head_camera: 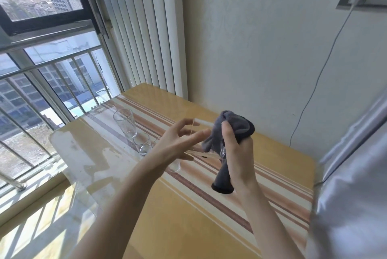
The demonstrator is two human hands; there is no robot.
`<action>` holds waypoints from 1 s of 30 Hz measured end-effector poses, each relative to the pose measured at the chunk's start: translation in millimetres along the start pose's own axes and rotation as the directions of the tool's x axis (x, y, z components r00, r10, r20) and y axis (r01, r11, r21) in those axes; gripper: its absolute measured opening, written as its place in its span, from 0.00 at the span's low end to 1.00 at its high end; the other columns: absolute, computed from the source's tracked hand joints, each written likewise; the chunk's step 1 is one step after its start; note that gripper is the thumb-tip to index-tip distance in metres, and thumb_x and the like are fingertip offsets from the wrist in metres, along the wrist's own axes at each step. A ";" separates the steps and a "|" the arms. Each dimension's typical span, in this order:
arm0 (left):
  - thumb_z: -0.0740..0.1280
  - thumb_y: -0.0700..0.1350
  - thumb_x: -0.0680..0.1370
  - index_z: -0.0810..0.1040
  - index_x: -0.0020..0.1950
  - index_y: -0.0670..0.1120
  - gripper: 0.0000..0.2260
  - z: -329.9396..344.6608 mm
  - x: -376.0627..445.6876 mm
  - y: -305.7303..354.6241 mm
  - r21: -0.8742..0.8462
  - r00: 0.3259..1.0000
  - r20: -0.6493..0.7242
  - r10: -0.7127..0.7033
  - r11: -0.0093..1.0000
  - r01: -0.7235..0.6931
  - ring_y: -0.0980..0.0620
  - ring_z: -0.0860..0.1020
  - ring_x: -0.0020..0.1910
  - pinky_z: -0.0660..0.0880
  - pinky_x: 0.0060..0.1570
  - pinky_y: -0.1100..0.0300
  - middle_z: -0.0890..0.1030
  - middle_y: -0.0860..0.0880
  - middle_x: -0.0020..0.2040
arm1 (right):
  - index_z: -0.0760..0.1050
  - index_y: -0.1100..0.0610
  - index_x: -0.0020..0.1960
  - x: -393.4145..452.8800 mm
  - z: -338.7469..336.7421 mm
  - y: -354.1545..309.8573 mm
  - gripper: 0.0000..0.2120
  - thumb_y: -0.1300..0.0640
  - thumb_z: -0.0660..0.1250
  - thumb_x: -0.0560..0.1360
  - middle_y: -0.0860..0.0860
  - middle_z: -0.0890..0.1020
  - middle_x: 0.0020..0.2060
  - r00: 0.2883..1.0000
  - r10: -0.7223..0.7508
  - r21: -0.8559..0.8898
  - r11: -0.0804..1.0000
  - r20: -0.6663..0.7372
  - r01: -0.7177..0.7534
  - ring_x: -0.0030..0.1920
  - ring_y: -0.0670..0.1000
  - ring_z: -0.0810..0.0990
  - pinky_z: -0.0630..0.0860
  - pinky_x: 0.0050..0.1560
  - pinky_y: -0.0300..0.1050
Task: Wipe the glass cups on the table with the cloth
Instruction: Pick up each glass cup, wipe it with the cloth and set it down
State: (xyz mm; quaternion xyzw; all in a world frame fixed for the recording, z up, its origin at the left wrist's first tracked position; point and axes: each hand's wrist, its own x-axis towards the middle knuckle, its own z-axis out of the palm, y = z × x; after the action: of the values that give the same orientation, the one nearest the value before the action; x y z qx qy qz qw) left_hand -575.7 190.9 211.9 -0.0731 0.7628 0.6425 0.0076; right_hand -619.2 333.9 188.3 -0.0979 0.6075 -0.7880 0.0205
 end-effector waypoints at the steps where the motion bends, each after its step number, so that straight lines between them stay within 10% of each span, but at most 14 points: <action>1: 0.70 0.59 0.66 0.71 0.60 0.54 0.25 -0.1 0.6 0.5 -0.030 1.000 0.003 -0.023 0.999 0.023 0.50 0.82 0.50 0.79 0.38 0.62 0.80 0.47 0.57 | 0.77 0.56 0.40 -3.3 -1.4 1.6 0.10 0.56 0.64 0.78 0.44 0.80 0.30 0.997 -0.072 -0.041 0.996 0.036 0.074 0.35 0.45 0.79 0.74 0.41 0.40; 7: 0.70 0.57 0.69 0.76 0.57 0.49 0.20 -0.3 -2.5 -9.6 -0.166 0.998 -0.004 -0.070 0.984 0.069 0.50 0.81 0.39 0.78 0.33 0.63 0.81 0.44 0.53 | 0.73 0.59 0.59 -11.1 -15.5 12.8 0.30 0.34 0.60 0.72 0.51 0.78 0.49 0.904 -0.219 -0.302 0.891 0.367 0.338 0.51 0.47 0.77 0.72 0.53 0.37; 10: 0.72 0.55 0.68 0.74 0.60 0.51 0.23 -3.2 -4.2 -13.3 -0.135 1.000 -0.009 0.004 0.991 -0.005 0.45 0.83 0.45 0.80 0.40 0.60 0.81 0.45 0.54 | 0.75 0.47 0.47 -0.3 -13.6 -5.5 0.10 0.44 0.58 0.77 0.39 0.79 0.39 0.906 -0.165 -0.389 0.862 0.391 0.325 0.42 0.41 0.77 0.71 0.45 0.31; 14: 0.77 0.52 0.64 0.73 0.62 0.51 0.29 -5.8 -9.3 -18.9 -0.093 0.986 0.024 0.164 0.983 -0.161 0.44 0.84 0.45 0.81 0.47 0.55 0.80 0.50 0.57 | 0.73 0.61 0.35 23.3 -7.2 -30.9 0.19 0.50 0.60 0.79 0.59 0.74 0.29 0.924 0.216 -0.469 0.882 0.315 -0.047 0.30 0.57 0.72 0.72 0.38 0.47; 18: 0.75 0.48 0.64 0.73 0.62 0.52 0.27 -0.6 -8.5 -23.6 -0.173 0.981 -0.047 0.190 0.965 -0.195 0.46 0.84 0.44 0.81 0.48 0.52 0.80 0.52 0.56 | 0.79 0.60 0.51 21.6 -1.9 -30.0 0.17 0.48 0.61 0.76 0.57 0.80 0.38 0.801 0.552 -0.126 0.833 0.232 -0.538 0.37 0.55 0.80 0.78 0.35 0.42; 21: 0.78 0.52 0.63 0.74 0.60 0.55 0.27 4.7 -7.6 -28.7 -0.185 0.980 -0.066 0.185 0.963 -0.194 0.44 0.84 0.47 0.79 0.53 0.48 0.80 0.54 0.56 | 0.64 0.58 0.61 17.1 1.2 -13.3 0.18 0.54 0.65 0.76 0.54 0.75 0.48 0.928 0.373 0.011 0.928 -0.013 -0.373 0.46 0.53 0.78 0.79 0.50 0.52; 23: 0.78 0.58 0.60 0.75 0.60 0.56 0.30 8.0 -8.7 -32.3 -0.182 0.980 -0.087 0.181 0.964 -0.194 0.47 0.84 0.47 0.80 0.53 0.49 0.80 0.54 0.56 | 0.59 0.47 0.62 12.2 1.2 -14.5 0.19 0.60 0.63 0.77 0.48 0.72 0.49 0.986 0.148 -0.067 0.986 -0.075 -0.153 0.47 0.41 0.78 0.77 0.49 0.38; 25: 0.78 0.60 0.59 0.75 0.59 0.57 0.31 10.4 -9.9 -34.2 -0.193 0.980 -0.094 0.174 0.963 -0.189 0.45 0.84 0.47 0.80 0.53 0.49 0.80 0.51 0.57 | 0.67 0.44 0.60 8.5 -2.7 -16.3 0.17 0.63 0.60 0.78 0.44 0.72 0.56 0.999 -0.033 -0.209 0.977 0.006 0.034 0.50 0.31 0.77 0.72 0.46 0.24; 30: 0.79 0.60 0.58 0.75 0.60 0.56 0.33 11.4 -9.5 -29.0 -0.250 0.970 -0.139 0.202 0.940 -0.232 0.43 0.84 0.46 0.79 0.47 0.57 0.81 0.48 0.56 | 0.79 0.50 0.56 -3.6 -16.7 -20.5 0.08 0.55 0.64 0.78 0.54 0.79 0.59 0.960 -0.020 -0.230 0.969 0.278 0.087 0.53 0.40 0.79 0.73 0.50 0.29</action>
State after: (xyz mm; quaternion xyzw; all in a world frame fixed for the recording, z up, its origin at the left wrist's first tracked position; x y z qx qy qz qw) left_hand -563.7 198.3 182.5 -0.0246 0.6728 0.7303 -0.1156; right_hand -616.8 355.8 203.4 -0.2240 0.6865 -0.6881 0.0705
